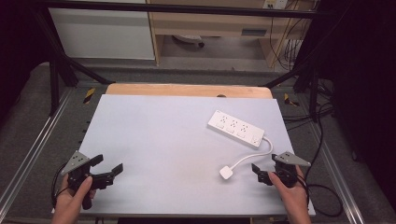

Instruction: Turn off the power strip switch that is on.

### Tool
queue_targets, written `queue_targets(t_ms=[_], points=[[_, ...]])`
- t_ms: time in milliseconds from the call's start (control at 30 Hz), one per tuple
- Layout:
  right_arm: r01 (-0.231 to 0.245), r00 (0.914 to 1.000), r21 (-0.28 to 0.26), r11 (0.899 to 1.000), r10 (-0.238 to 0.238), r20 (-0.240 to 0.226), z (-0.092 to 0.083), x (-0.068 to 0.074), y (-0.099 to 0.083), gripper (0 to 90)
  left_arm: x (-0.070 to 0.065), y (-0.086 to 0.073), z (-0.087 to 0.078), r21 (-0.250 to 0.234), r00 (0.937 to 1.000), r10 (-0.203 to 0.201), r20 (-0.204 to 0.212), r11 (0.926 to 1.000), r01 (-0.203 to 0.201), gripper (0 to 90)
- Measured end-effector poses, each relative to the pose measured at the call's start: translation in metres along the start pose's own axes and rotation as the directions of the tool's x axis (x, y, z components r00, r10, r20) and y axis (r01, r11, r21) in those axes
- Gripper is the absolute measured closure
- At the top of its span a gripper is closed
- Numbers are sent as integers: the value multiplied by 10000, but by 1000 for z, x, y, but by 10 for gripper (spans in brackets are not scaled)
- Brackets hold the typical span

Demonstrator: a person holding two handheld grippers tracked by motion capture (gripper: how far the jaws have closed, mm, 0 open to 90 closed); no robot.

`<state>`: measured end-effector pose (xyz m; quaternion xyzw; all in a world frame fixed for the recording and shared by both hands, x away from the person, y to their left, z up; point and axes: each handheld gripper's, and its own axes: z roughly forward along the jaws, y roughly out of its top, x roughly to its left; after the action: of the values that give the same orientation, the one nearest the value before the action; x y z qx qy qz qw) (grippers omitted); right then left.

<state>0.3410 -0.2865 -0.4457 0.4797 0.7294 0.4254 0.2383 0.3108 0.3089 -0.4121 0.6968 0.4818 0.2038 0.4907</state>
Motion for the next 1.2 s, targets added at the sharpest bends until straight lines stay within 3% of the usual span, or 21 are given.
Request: queue_targets(t_ms=[367,1200], points=[[-132,9997,-84,9999,130,-225,-1,1,2,70,-1,0,1,122,10000,72,39,9999,-73,72],[-311,9994,-783,9964,320,94,-21,0,13,58,-2,0,1,192,9998,158,123,9997,-160,71]])
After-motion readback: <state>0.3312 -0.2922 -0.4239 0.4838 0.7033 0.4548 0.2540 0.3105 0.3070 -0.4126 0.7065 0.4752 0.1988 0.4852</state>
